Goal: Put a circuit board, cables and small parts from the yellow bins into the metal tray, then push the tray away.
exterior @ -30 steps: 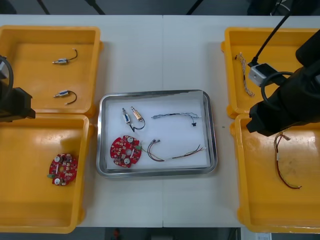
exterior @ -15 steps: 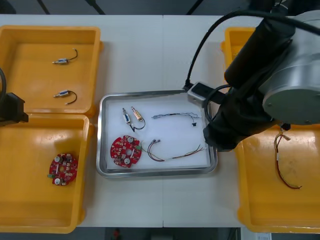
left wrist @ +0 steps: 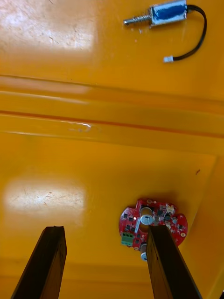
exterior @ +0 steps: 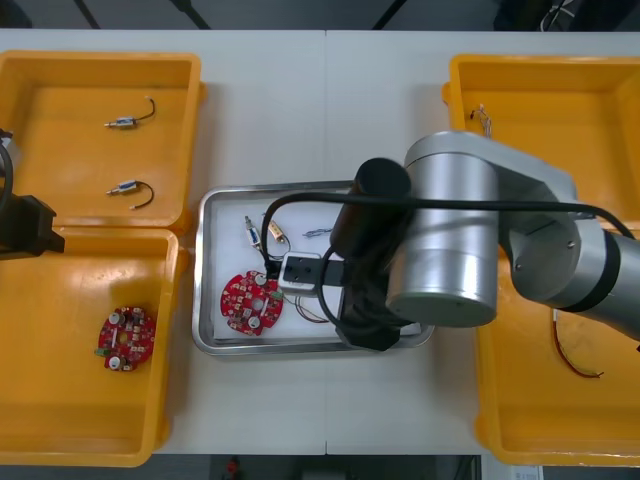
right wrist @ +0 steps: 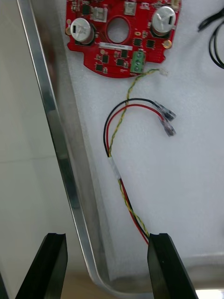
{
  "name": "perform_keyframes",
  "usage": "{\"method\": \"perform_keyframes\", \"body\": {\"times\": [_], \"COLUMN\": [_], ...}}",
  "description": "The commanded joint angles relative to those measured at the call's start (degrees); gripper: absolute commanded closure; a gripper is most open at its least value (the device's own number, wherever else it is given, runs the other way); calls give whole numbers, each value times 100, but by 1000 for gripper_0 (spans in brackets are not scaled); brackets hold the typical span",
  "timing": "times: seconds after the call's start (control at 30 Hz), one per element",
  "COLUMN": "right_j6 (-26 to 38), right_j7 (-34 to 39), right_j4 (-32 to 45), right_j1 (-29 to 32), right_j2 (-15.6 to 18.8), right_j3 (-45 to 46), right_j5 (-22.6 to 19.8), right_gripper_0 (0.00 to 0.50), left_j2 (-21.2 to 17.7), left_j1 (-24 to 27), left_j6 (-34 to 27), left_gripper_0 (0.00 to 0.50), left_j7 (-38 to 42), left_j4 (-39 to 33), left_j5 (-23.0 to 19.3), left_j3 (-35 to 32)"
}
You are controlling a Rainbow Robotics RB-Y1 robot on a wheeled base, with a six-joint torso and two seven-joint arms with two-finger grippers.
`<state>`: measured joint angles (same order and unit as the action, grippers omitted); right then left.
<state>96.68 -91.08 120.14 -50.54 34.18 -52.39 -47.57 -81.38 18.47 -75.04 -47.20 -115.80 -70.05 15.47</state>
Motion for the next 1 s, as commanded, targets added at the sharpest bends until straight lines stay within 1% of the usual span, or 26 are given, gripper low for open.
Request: {"method": "perform_keyframes", "body": {"times": [0.03, 0.1, 0.27, 0.47, 0.53, 0.6, 0.8, 1.0], "right_j6": [-351, -527, -729, -764, -764, -764, -747, -747], "right_j7": [-437, -464, -420, -420, -402, -402, -402, -402], "right_j4": [-245, -360, -509, -702, -764, -843, -975, -975], "right_j1": [-352, -343, -343, -325, -316, -273, -132, 26], "right_j2": [-368, -483, -650, -799, -852, -913, -1010, -1028], "right_j3": [-694, -957, -1353, -1502, -1537, -1537, -1555, -1590], "right_j5": [451, 705, 1119, 1162, 1162, 1171, 1242, 1400], "right_gripper_0": [0, 0, 0, 0, 0, 0, 0, 0], "left_j2": [-352, -423, -458, -511, -511, -511, -484, -475], "left_j1": [-106, -106, -115, -194, -247, -423, -1012, -1029], "left_j6": [51, 51, 16, -19, -19, 7, 121, 130], "left_gripper_0": [0, 0, 0, 0, 0, 0, 0, 0], "left_j7": [-598, -598, -615, -554, -528, -492, -484, -484], "left_j4": [40, -13, -57, -189, -250, -338, -452, -487], "left_j5": [-272, -254, -237, -140, -8, 115, 124, 124], "left_j3": [-141, -141, -141, -150, -159, -308, -879, -888]}}
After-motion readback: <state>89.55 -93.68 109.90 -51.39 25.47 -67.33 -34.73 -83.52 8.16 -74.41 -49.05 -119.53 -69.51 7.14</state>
